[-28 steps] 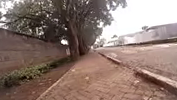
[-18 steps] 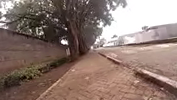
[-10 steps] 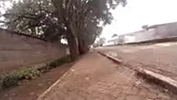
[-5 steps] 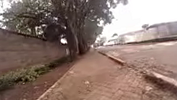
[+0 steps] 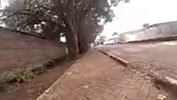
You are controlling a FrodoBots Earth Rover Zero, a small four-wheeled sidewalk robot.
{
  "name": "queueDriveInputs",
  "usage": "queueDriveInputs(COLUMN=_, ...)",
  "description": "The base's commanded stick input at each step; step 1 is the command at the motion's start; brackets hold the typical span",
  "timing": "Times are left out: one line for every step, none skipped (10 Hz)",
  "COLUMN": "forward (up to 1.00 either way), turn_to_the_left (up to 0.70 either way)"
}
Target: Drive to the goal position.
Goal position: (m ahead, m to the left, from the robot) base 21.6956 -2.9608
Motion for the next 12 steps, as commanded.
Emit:
queueDriveInputs(forward=0.70, turn_to_the_left=0.00)
queueDriveInputs(forward=0.70, turn_to_the_left=0.00)
queueDriveInputs(forward=0.70, turn_to_the_left=0.00)
queueDriveInputs(forward=0.70, turn_to_the_left=0.00)
queueDriveInputs(forward=0.70, turn_to_the_left=0.00)
queueDriveInputs(forward=0.70, turn_to_the_left=0.00)
queueDriveInputs(forward=0.70, turn_to_the_left=0.00)
queueDriveInputs(forward=0.70, turn_to_the_left=0.00)
queueDriveInputs(forward=0.70, turn_to_the_left=0.00)
queueDriveInputs(forward=0.70, turn_to_the_left=0.00)
queueDriveInputs(forward=0.70, turn_to_the_left=-0.07)
queueDriveInputs(forward=0.70, turn_to_the_left=-0.24)
